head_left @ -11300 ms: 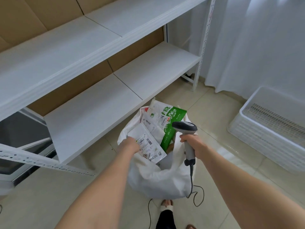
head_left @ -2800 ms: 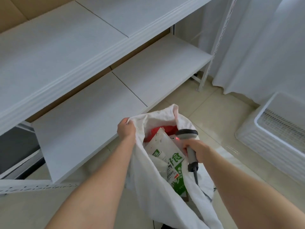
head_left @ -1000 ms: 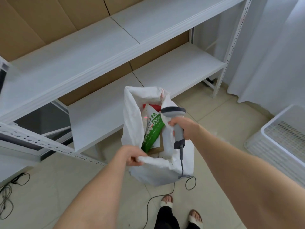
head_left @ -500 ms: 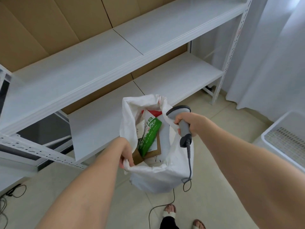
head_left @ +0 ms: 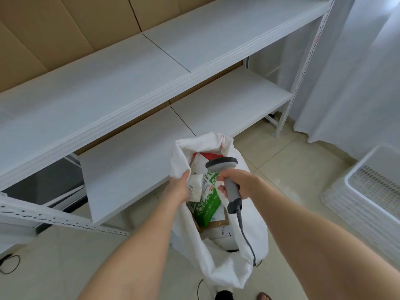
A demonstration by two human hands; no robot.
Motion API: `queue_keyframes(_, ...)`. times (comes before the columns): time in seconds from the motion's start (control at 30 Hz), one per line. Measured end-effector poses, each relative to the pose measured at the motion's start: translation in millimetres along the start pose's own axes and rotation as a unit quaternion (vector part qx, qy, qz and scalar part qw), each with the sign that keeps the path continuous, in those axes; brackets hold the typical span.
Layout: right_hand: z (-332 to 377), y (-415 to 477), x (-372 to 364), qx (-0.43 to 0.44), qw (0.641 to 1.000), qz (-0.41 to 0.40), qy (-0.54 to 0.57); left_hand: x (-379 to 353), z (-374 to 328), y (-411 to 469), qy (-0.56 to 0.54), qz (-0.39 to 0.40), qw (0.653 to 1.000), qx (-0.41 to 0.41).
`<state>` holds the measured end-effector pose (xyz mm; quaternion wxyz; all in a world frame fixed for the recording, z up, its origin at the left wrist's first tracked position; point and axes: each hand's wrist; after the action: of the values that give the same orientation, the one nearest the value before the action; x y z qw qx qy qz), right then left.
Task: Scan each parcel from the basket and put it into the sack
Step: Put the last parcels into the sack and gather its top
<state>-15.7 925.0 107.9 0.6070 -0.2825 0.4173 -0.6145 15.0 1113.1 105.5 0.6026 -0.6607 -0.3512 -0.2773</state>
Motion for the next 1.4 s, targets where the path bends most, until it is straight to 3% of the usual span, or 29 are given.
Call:
queue_keyframes(0.13, 8.9, 15.7, 0.4, 0.049, 0.989, -0.115, -0.078, 7.3, 8.2, 15.0, -0.03, -0.033, 0.999, 0.005)
queue_keyframes(0.23, 9.2, 21.0, 10.8, 0.017, 0.984, -0.147, -0.102, 8.6, 10.5, 24.7, -0.052, -0.059, 0.997, 0.012)
queue_keyframes(0.37, 0.9, 29.6, 15.3, -0.038, 0.985, -0.124, -0.116, 1.7, -2.3, 35.1, -0.072, -0.093, 0.993, 0.019)
queue_keyframes(0.5, -9.0, 45.3, 14.0, -0.035, 0.986, -0.128, -0.098, 1.9, -6.8, 38.1, -0.027, -0.128, 0.991, -0.025)
queue_keyframes(0.6, -3.1, 45.6, 10.3, 0.03, 0.993, -0.108, -0.028, 5.1, -4.5, 45.2, -0.001, -0.11, 0.994, 0.009)
queue_keyframes(0.73, 21.6, 33.5, 5.7, 0.136, 0.989, -0.013, 0.052, 11.5, -10.1, 48.7, -0.043, -0.188, 0.981, 0.001)
queue_keyframes(0.8, 30.1, 33.1, 6.2, 0.146, 0.988, -0.022, 0.053, 13.4, -12.8, 49.4, -0.036, -0.182, 0.983, 0.002)
queue_keyframes(0.93, 29.9, 30.7, 10.4, 0.085, 0.992, -0.097, -0.007, 17.0, -6.9, 58.0, -0.043, -0.133, 0.987, 0.081)
queue_keyframes(1.03, 26.0, 28.6, 14.8, 0.065, 0.992, -0.106, -0.004, 20.5, -4.0, 58.8, -0.033, -0.118, 0.987, 0.104)
queue_keyframes(1.4, 10.2, 4.8, 51.6, 0.07, 0.99, -0.124, -0.024, 14.3, -13.8, 30.6, -0.007, -0.094, 0.991, 0.099)
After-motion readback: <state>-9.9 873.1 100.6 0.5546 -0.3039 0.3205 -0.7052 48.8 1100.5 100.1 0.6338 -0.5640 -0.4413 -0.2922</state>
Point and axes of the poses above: each hand's wrist, its own y-axis towards the middle knuckle, its own x-axis out of the back of the hand, z = x × y, and after that the axes turned 2 degrees about z, right-handed
